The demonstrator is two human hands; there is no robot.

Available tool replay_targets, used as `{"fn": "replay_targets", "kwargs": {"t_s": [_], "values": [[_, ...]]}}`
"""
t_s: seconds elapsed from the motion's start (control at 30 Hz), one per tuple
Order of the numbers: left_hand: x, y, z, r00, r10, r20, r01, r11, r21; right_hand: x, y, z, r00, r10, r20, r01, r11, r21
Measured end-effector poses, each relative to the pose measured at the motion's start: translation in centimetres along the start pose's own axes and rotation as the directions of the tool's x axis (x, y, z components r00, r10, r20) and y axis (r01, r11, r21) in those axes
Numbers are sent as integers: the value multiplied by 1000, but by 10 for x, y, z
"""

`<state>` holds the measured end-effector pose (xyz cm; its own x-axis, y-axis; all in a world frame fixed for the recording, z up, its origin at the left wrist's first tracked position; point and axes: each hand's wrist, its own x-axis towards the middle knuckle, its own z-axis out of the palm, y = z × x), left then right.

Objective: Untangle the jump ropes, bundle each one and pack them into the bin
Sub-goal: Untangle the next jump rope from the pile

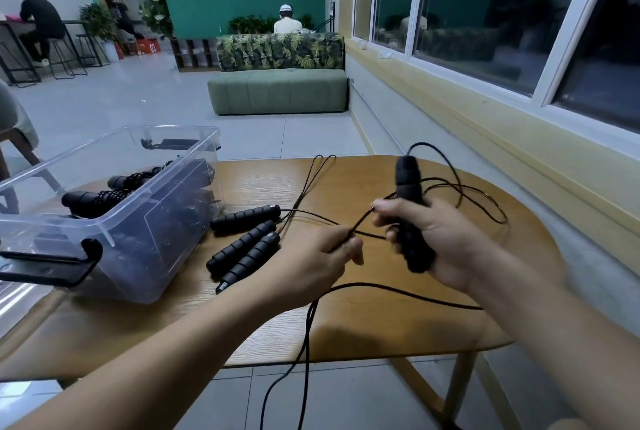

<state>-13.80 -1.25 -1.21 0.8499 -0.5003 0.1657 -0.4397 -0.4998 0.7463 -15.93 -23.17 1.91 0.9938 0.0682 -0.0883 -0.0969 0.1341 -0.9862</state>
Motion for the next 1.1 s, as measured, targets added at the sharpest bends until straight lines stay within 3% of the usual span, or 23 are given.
{"fn": "replay_targets", "kwargs": {"t_s": [0.1,0.4,0.6,0.7,0.83,1.0,1.1], "values": [[0,1,1,1000,24,20,-25,999,29,-3,6,13,998,-15,59,22,992,-125],[-3,5,2,999,-5,54,6,1000,-16,-4,4,18,996,-63,68,73,984,-164],[-3,6,-6,998,-37,50,39,999,-29,3,-16,-8,990,-46,-132,73,977,201],[-3,4,-9,998,-41,48,41,999,-13,10,-21,-22,976,-39,-216,101,953,287],[-3,6,-8,999,-9,54,9,1000,19,11,-11,-22,985,-27,-172,66,972,225],[-2,9,-5,999,49,19,-51,994,99,5,5,-5,998,-36,-47,33,997,-71],[-3,9,-3,998,58,22,-60,994,89,3,9,5,999,-41,-14,39,991,-127]]}}
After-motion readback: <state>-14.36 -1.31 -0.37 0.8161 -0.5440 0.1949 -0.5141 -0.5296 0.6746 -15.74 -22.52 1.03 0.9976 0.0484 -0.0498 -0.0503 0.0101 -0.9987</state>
